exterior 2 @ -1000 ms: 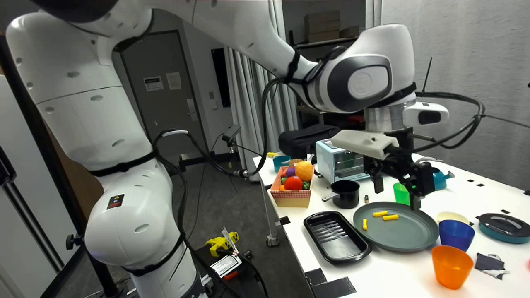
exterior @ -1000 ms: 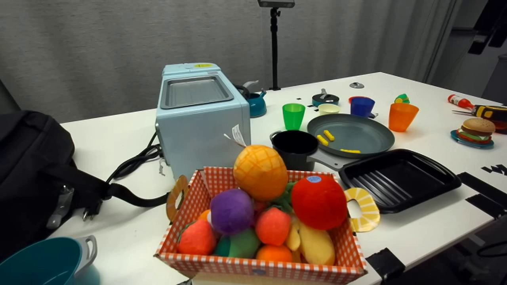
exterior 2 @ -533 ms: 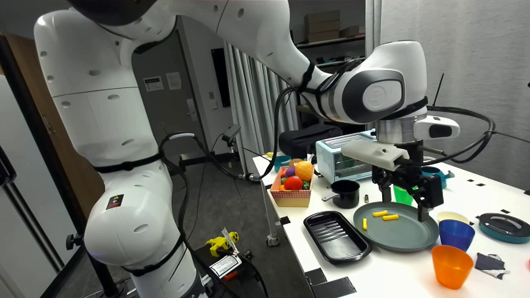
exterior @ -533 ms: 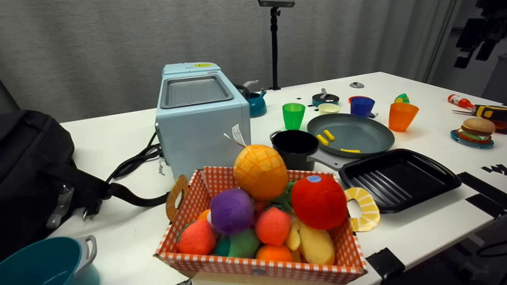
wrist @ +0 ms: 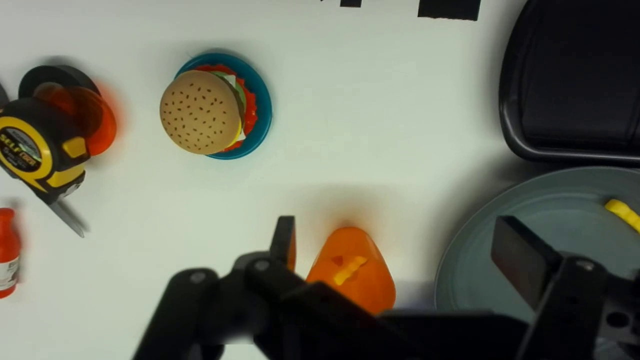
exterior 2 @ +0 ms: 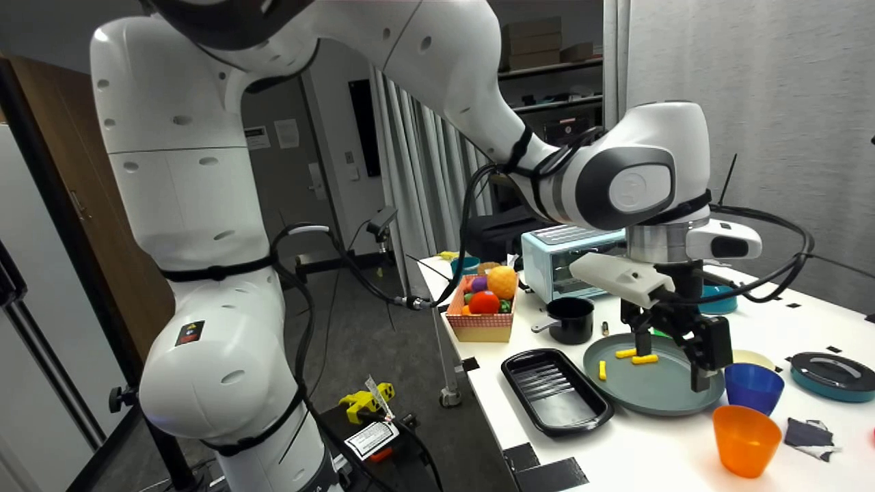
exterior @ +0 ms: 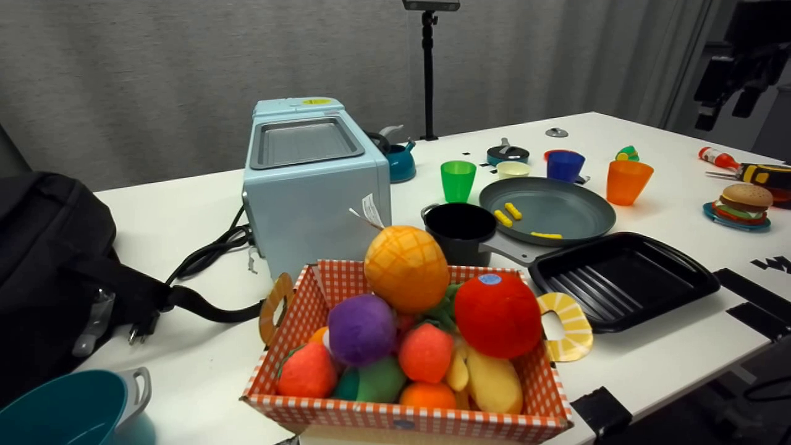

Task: Pour the fries out of the orange cup and onto the plate

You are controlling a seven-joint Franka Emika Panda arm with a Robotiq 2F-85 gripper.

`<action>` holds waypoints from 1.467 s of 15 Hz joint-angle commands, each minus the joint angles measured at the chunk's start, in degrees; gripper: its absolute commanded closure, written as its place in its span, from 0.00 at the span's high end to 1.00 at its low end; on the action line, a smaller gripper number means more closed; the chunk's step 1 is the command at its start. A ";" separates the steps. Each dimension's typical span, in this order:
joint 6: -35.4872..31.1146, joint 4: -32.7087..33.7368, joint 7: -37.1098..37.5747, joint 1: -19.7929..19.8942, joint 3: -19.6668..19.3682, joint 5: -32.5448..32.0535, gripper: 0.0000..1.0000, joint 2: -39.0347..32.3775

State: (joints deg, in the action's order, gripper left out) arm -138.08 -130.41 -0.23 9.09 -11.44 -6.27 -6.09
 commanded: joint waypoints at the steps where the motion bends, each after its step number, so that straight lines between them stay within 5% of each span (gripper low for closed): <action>1: -3.16 5.06 4.23 0.90 -0.79 -1.13 1.00 -7.42; 14: -4.87 22.55 13.75 1.55 -5.42 -0.18 1.00 -26.33; 22: -3.83 31.95 14.94 1.86 -4.48 1.50 1.00 -33.51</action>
State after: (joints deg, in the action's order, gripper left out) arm -142.35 -103.39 13.88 10.89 -16.58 -5.94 -36.37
